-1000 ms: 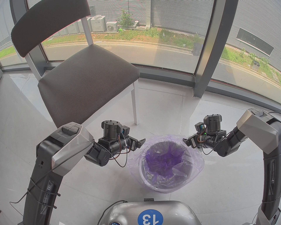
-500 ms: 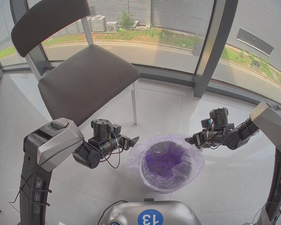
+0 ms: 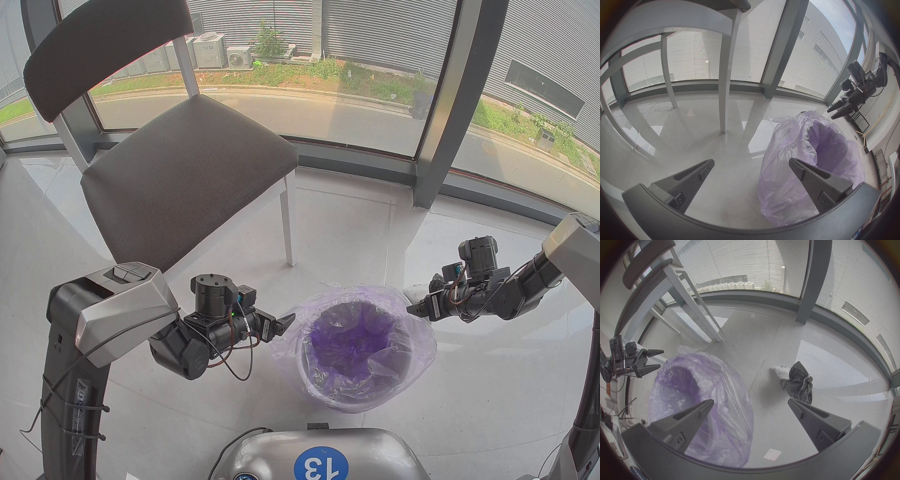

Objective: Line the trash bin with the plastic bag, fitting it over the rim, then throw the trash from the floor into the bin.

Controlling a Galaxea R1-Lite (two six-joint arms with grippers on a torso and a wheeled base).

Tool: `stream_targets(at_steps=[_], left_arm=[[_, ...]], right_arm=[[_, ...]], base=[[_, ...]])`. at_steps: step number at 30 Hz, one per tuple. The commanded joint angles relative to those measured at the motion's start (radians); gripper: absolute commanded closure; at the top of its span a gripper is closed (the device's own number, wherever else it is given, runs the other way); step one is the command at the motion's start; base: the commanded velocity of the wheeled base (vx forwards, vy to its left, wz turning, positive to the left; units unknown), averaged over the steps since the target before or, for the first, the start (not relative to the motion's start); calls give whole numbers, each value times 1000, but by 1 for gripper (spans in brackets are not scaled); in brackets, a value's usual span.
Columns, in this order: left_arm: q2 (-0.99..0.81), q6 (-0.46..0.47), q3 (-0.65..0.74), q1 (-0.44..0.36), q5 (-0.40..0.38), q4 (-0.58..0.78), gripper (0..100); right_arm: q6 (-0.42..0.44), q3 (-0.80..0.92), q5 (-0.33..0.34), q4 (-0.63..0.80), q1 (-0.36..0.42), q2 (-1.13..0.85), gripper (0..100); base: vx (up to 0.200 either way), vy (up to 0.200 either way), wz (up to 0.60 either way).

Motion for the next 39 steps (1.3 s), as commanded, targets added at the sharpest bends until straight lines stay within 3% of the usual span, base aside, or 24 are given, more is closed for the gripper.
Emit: stream_targets(at_steps=[1,23,35,39], left_arm=[[33,0,-20,2,-6,1,0],[197,26,-176,-6,-3,90,0],[190,34,-175,8,8,78,0],[112,23,-124,48,4,70,0]], right_arm=[[-18,-2,3,-3,-1,45,0],[-11,-148,4,-47,9,286,0],[-14,-142,-5,-47,2,278,0],[-18,-103,-7,-46,-28,179,0]], base=[[0,0,0],[0,0,0],[0,0,0],[0,0,0]])
